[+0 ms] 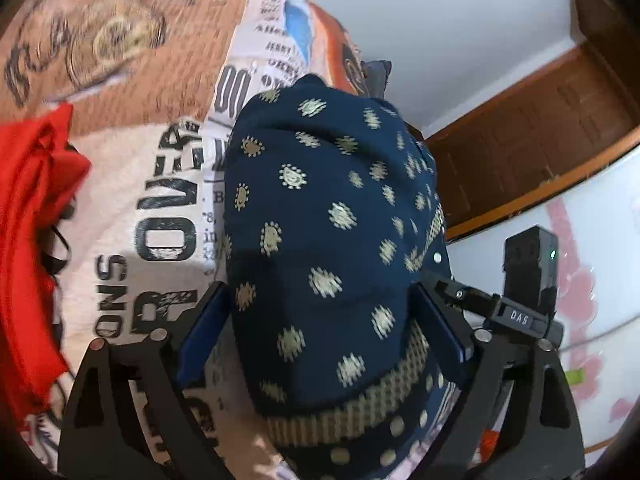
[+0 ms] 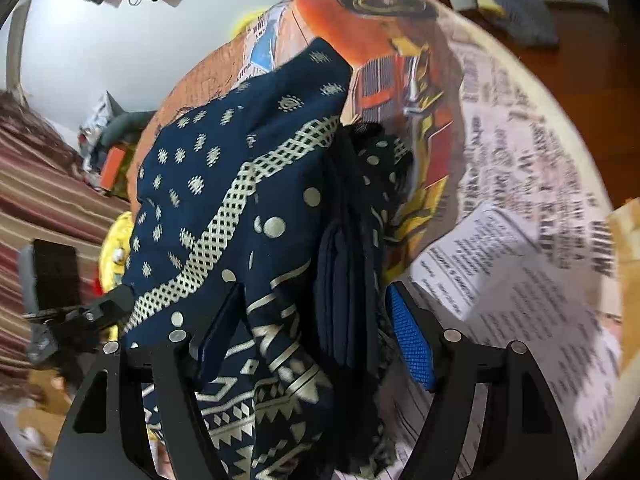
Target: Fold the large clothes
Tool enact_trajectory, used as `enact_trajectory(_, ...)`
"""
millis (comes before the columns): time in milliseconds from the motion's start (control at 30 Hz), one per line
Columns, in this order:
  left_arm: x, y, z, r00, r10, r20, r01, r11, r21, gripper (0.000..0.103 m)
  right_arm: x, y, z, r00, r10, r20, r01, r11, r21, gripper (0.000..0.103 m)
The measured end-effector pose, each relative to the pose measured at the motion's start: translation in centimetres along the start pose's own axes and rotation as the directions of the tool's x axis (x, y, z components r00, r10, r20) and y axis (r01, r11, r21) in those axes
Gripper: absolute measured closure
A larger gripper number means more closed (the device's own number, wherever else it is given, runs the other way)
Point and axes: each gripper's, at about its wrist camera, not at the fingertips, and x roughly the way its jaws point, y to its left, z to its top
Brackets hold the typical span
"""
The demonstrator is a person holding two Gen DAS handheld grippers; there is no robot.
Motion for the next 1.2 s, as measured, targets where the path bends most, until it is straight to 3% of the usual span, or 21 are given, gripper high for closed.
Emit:
enact_trajectory(133,1.4,1.3,0.3,0.998,-0.065,-0.022,0.063,0.994,-0.091,0.010,1.0,-0.6,0.1,0.998,0.061,-0.021,-0.059,0.997,0.050,0.031)
enact_trajectory(300,1.6,1.1,0.2,0.998,-0.061,-0.009,0.060,0.994,-0.087,0.014,0.8,-0.2,-0.4,0.997,0.071,-0.014,-0.070,0.996,0.048,0.031)
enact_trajectory(500,1.0,-0.7,-0.1,1.000,-0.019,0.009,0.020,1.000,-0.014,0.039,-0.5,1.6,-0.3,0.999,0.046,0.019,-0.045,0.999,-0.029,0.062)
enact_trajectory(600,0.1,-1.3,-0.2,1.000,-0.017,0.020,0.017,1.000,-0.004,0.045,-0.8,3.1,-0.3,0.999,0.025,0.029,-0.023,0.998,-0.062,0.070)
enact_trajectory(900,-8.9,-3.4,-0.2,0.993,0.003,0.119,-0.013,0.996,0.087,0.047,-2.3,10.7,-0.2,0.998,0.038,0.057,-0.028,0.986,-0.163,0.073)
enact_trajectory(1200,-19.7,-0.1,-0.3,0.971,0.023,0.236,-0.041,0.996,0.073,0.047,-1.2,19.4,-0.1,0.993,0.089,0.074,-0.066,0.958,-0.278,0.073)
